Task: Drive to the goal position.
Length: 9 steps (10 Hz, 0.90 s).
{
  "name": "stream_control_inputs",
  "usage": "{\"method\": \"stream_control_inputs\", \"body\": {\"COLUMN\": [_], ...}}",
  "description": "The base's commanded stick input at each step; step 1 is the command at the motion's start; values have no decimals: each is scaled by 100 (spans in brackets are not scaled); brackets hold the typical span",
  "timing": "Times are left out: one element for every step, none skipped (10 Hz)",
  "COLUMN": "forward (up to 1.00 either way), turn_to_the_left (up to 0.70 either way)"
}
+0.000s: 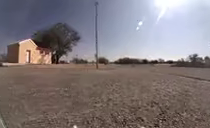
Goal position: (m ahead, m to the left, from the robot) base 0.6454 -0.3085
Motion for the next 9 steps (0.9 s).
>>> {"method": "stream_control_inputs", "body": {"forward": [70,70,70,70,70,70,70,70,70], "turn_to_the_left": [0,0,0,0,0,0,0,0,0]}}
